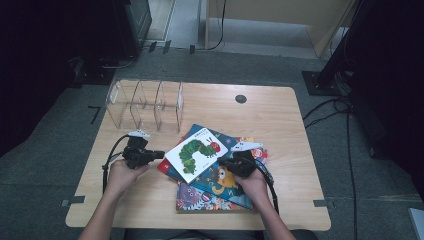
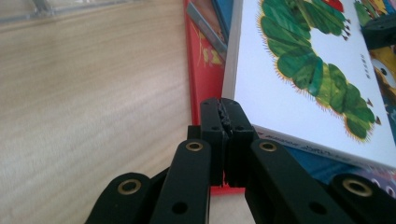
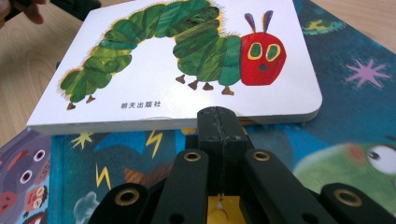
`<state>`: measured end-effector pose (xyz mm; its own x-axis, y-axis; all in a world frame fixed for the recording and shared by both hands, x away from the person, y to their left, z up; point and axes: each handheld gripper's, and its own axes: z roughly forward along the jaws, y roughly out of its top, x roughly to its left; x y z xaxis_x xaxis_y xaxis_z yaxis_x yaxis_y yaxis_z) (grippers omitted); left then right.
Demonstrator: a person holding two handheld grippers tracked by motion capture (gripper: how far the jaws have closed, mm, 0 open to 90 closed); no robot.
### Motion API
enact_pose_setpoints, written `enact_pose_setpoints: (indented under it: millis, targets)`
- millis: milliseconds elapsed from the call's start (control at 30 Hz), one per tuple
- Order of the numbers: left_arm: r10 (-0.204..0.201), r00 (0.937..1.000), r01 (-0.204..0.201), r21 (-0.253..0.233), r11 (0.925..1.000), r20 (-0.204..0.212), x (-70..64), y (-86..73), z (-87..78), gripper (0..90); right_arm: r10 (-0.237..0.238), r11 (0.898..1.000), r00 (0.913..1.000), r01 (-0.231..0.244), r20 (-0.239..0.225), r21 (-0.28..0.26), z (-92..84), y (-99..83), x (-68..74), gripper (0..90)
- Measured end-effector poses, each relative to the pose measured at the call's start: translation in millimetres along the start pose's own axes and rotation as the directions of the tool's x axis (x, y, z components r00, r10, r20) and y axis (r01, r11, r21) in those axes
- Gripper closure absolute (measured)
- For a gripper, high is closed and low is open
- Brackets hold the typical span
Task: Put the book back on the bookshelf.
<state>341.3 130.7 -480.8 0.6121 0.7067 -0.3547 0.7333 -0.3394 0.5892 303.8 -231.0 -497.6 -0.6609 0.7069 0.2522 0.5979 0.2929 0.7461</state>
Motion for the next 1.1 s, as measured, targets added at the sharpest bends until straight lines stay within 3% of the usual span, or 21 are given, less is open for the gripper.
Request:
enact_pose_setpoints:
  millis: [200, 333, 400, 433, 500, 767, 833, 933, 1100]
  targets:
    - [-0.031, 0.9995, 0.031, 0.013, 0.9994, -0.004, -2.7, -10.7, -8.4, 87.3, -0.019, 1.0, 0.9995, 0.019, -0.026, 0.008, 8.9, 6.0, 4.1, 90.0]
    - [-0.038, 0.9988, 0.039, 0.04, 0.9984, -0.03, -0.8, -10.0, -12.7, 75.3, -0.029, 1.0, 0.999, 0.03, -0.033, 0.01, 12.9, 9.1, 5.3, 90.0]
    - [-0.026, 0.997, 0.029, 0.037, 0.9989, -0.073, -0.7, -6.5, -15.8, 69.4, -0.036, 0.999, 0.9989, 0.037, -0.03, 0.012, 13.4, 9.7, 5.6, 90.0]
    - [-0.023, 0.9969, 0.025, 0.033, 0.9991, -0.075, -0.8, -4.6, -16.7, 66.6, -0.038, 0.999, 0.9989, 0.039, -0.028, 0.011, 13.2, 9.5, 6.2, 90.0]
    - [-0.025, 0.9976, 0.026, 0.018, 0.9995, -0.065, -1.5, 1.4, -17.5, 61.7, -0.048, 0.999, 0.9987, 0.049, -0.018, 0.011, 12.6, 8.8, 8.0, 90.0]
    - [-0.018, 0.9998, 0.018, 0.074, 0.9971, 0.0, -5.6, 23.3, 0.4, 41.9, -0.113, 0.994, 0.9936, 0.113, 0.007, 0.008, 9.4, 2.1, 23.1, 88.3]
    - [-0.022, 0.9998, 0.022, 0.079, 0.9966, 0.001, -5.4, 26.7, 4.5, 40.2, -0.123, 0.992, 0.9923, 0.123, 0.015, 0.01, 8.9, 1.2, 25.5, 88.4]
    - [0.014, 0.999, -0.01, 0.093, 0.9956, -0.041, -8.6, 30.5, 9.4, 36.1, -0.118, 0.993, 0.9928, 0.118, 0.02, 0.009, 9.9, 1.1, 27.1, 90.0]
    - [0.001, 0.9999, 0.001, 0.133, 0.9911, -0.017, -6.1, 34.6, 16.1, 33.7, -0.119, 0.993, 0.9926, 0.119, 0.024, 0.01, 13.2, 2.7, 30.8, 90.0]
